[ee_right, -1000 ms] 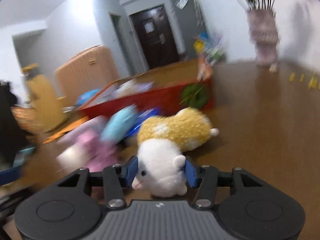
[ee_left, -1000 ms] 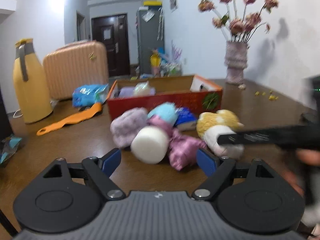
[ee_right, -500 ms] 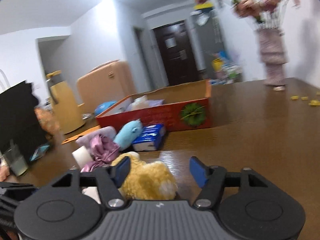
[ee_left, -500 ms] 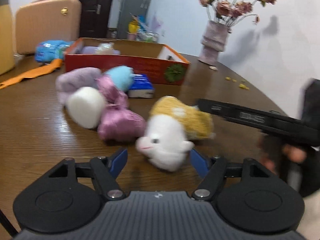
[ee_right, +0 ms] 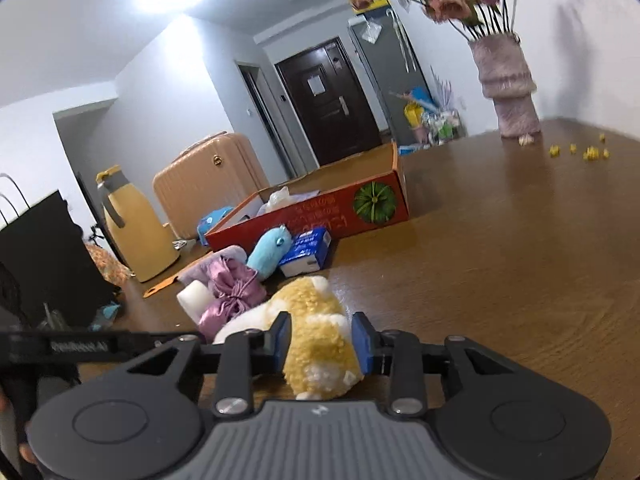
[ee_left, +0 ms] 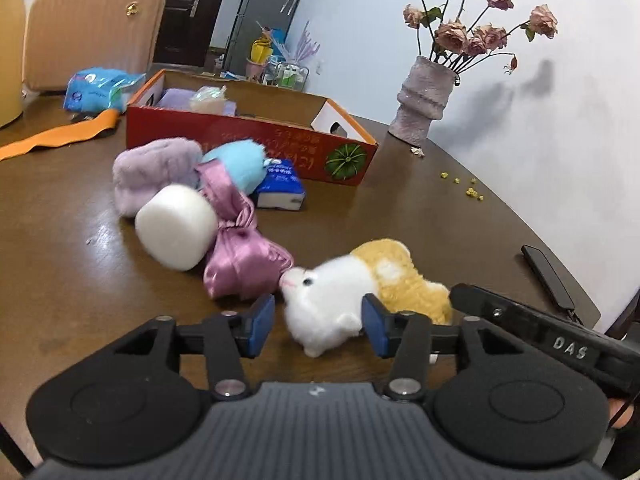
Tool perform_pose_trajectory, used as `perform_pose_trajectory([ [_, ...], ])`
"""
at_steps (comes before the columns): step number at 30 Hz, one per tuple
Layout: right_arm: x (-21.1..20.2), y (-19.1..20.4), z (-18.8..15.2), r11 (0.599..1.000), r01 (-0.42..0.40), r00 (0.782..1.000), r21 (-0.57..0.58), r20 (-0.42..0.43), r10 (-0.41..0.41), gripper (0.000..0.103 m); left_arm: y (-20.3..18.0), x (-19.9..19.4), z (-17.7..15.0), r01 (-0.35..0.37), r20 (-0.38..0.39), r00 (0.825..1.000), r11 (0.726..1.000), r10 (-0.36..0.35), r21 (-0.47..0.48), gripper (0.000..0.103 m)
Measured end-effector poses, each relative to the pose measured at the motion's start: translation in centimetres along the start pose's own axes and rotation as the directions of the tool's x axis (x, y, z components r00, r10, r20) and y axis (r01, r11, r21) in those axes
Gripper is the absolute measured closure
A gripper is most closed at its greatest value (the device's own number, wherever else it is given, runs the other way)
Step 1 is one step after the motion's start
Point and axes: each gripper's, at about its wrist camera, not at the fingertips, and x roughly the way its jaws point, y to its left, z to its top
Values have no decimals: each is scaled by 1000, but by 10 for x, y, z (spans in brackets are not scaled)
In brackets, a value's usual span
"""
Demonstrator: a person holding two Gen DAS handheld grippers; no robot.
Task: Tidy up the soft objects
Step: 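Grasp the yellow fluffy plush with the right tool while the left tool grasps the white lamb plush, then carry both plush toys into the box and open both tools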
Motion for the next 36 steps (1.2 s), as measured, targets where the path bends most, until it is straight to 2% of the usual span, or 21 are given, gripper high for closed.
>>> perform_pose_trajectory([
  [6,27,1,1,999,9,1000,-32,-30,-10,62,-4,27,-1,22,-59,998,999,-24,-44,52],
  [7,29,0,0,1000,-11,999,-18,-32,10,62,-4,30,-2,19,-65,998,998,-23,-56,54],
  [11,28,-2,-3,1000,-30,998,1,-60,30,62,-2,31,-3,31,-55,998,998,-34,-57,59],
  [16,25,-7,2,998,-42,997,46,-66,45,67,-4,25,5,57,-23,998,995,-59,-81,61],
  [19,19,-3,24,996,-67,998,53,-13,68,68,-11,19,30,64,41,997,996,-62,-57,61],
  [22,33,1,70,997,-74,996,12,42,74,68,-23,27,85,78,98,992,997,-77,-12,61],
  [25,73,-2,124,999,-49,994,-22,92,51,68,-17,67,148,79,139,986,993,-91,89,59],
  [27,113,-12,160,999,-32,996,0,86,32,68,-2,109,190,77,106,991,995,-83,62,59],
  [30,189,-33,206,999,15,1000,48,8,-15,68,26,180,241,88,25,996,996,-89,26,59],
  [33,261,-57,235,991,51,996,125,-82,-41,68,50,243,271,58,-40,997,998,-60,-31,59],
  [36,314,-64,242,987,117,986,108,-134,-102,68,61,287,285,7,-96,995,999,-10,-34,59],
])
